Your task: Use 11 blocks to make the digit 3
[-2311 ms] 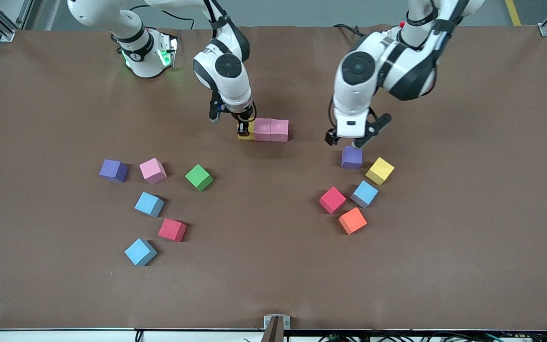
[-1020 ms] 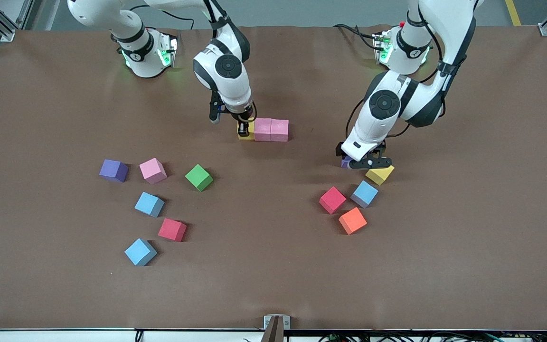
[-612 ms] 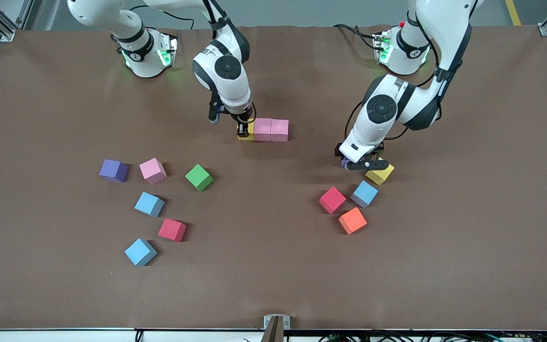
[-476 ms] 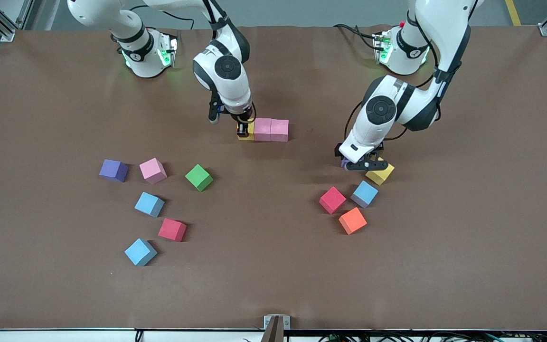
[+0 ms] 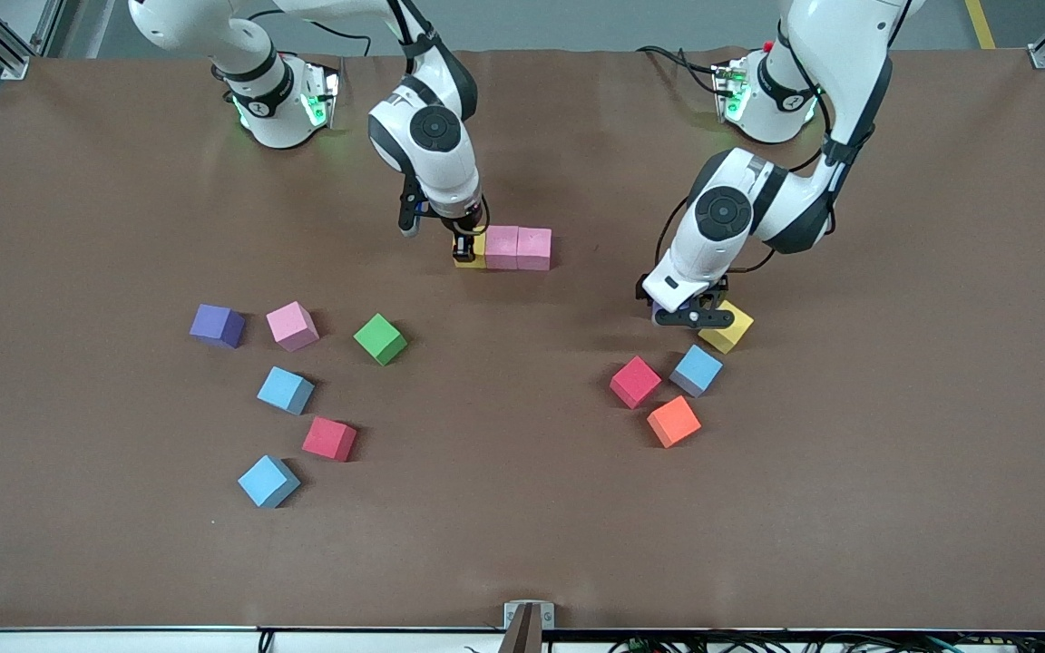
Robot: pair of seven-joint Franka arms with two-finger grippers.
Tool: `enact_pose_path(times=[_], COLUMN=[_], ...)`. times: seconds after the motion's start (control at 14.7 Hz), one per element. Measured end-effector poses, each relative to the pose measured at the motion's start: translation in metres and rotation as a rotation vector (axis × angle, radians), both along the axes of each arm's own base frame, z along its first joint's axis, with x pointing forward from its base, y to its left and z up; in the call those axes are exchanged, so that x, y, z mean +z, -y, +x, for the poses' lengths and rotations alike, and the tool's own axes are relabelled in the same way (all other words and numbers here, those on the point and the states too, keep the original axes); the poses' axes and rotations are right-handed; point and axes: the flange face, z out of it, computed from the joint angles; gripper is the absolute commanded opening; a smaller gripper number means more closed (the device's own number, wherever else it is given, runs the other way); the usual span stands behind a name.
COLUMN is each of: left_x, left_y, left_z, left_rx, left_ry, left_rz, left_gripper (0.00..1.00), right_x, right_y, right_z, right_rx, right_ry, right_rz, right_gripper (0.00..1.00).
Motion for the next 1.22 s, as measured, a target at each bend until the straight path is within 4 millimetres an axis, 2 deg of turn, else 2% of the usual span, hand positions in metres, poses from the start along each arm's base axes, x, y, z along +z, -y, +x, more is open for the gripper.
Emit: enact_pose_path(times=[0.41, 0.61, 0.75, 1.09, 1.22], left_x=[0.0001, -0.0018, -0.0046, -0.0084, -0.0071], left_y=[0.0015, 0.0008, -0.0002, -0.002, -0.0021], left_z=[0.0017, 0.0002, -0.0019, -0.005, -0.0044], left_rx=[-0.018, -0.018, -0.019, -0.018, -0.009], left_ry=[0.026, 0.023, 0.017, 0.013, 0.016], left_rz=[-0.018, -0.017, -0.014, -0.012, -0.013], left_gripper=[0.94, 0.85, 0.78, 0.44, 0.37], right_x=[0.0, 0.0002, 0.0001, 0.0, 0.0], right_y=[0.0, -0.0001, -0.0004, -0.001, -0.0011], right_z=[0.0003, 0.0008, 0.0023, 0.0038, 0.0038], right_rx=[-0.004, -0.006, -0.009, -0.012, -0.012], right_ry=[-0.001, -0.001, -0.001, 0.0, -0.001], right_rz=[0.001, 0.002, 0.003, 0.004, 0.004], right_gripper=[0.0, 0.0, 0.0, 0.02, 0.01])
